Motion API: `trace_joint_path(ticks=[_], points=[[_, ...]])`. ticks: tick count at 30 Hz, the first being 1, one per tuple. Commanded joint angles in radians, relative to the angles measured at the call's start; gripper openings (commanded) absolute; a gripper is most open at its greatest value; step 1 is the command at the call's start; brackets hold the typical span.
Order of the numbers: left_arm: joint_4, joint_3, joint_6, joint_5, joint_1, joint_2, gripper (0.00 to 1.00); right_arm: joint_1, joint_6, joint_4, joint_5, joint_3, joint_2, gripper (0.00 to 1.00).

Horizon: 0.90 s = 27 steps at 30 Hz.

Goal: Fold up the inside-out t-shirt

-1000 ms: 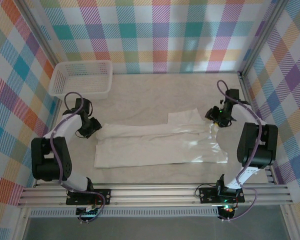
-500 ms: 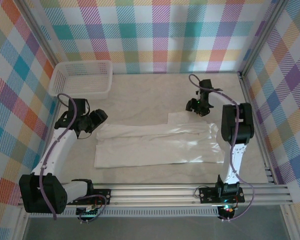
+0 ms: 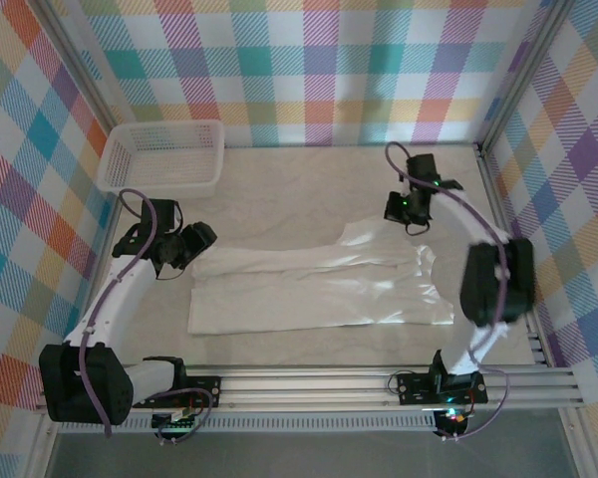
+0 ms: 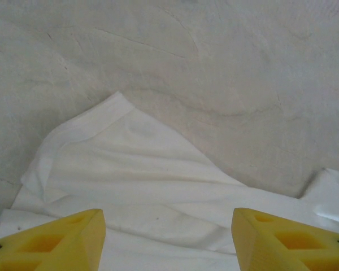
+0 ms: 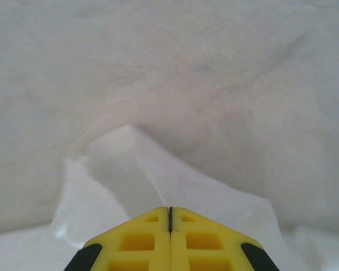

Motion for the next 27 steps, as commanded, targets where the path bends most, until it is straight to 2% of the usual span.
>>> trace_joint_path(ticks=[1, 4, 6, 7, 8, 9, 11, 12, 15, 19, 21, 23, 24, 25, 27], points=[[-0.015, 0.024, 0.001, -0.017, -0.009, 0.013, 0.61, 0.004, 0.122, 0.012, -0.010, -0.244, -0.286, 0.00], [-0.005, 0.019, 0.002, -0.014, -0.011, 0.019, 0.61, 0.010, 0.263, -0.029, 0.053, -0.525, -0.618, 0.00], [0.002, 0.017, 0.003, -0.014, -0.014, 0.023, 0.61, 0.011, 0.343, -0.092, 0.039, -0.659, -0.808, 0.00], [0.005, 0.017, 0.003, -0.014, -0.014, 0.027, 0.61, 0.010, 0.381, -0.130, 0.024, -0.703, -0.897, 0.11], [0.006, 0.019, 0.003, -0.013, -0.016, 0.031, 0.61, 0.010, 0.406, -0.161, 0.014, -0.727, -0.973, 0.27], [0.004, 0.022, 0.005, -0.013, -0.017, 0.035, 0.61, 0.011, 0.419, -0.175, 0.014, -0.729, -1.028, 0.37], [0.003, 0.026, 0.004, -0.016, -0.020, 0.033, 0.61, 0.011, 0.425, -0.148, 0.042, -0.716, -1.105, 0.49], [0.005, 0.023, 0.003, -0.018, -0.023, 0.031, 0.61, 0.010, 0.414, -0.104, 0.051, -0.709, -1.108, 0.50], [0.014, 0.022, 0.002, -0.012, -0.041, 0.026, 0.62, 0.013, 0.332, 0.035, -0.013, -0.652, -0.927, 0.50], [0.028, 0.023, -0.021, 0.010, -0.119, 0.037, 0.61, 0.037, 0.234, 0.040, -0.069, -0.492, -0.549, 0.47], [0.017, 0.037, -0.033, -0.014, -0.189, 0.068, 0.47, 0.038, 0.220, 0.049, -0.056, -0.446, -0.419, 0.36], [-0.029, 0.070, -0.048, -0.075, -0.264, 0.132, 0.18, 0.038, 0.208, 0.073, -0.030, -0.423, -0.322, 0.18], [-0.053, 0.086, -0.056, -0.101, -0.287, 0.165, 0.07, 0.038, 0.203, 0.073, -0.005, -0.412, -0.293, 0.09], [-0.072, 0.105, -0.070, -0.126, -0.305, 0.207, 0.00, 0.038, 0.198, 0.070, 0.020, -0.401, -0.252, 0.04], [-0.093, 0.143, -0.081, -0.154, -0.331, 0.286, 0.00, 0.038, 0.190, 0.042, 0.081, -0.370, -0.180, 0.00]])
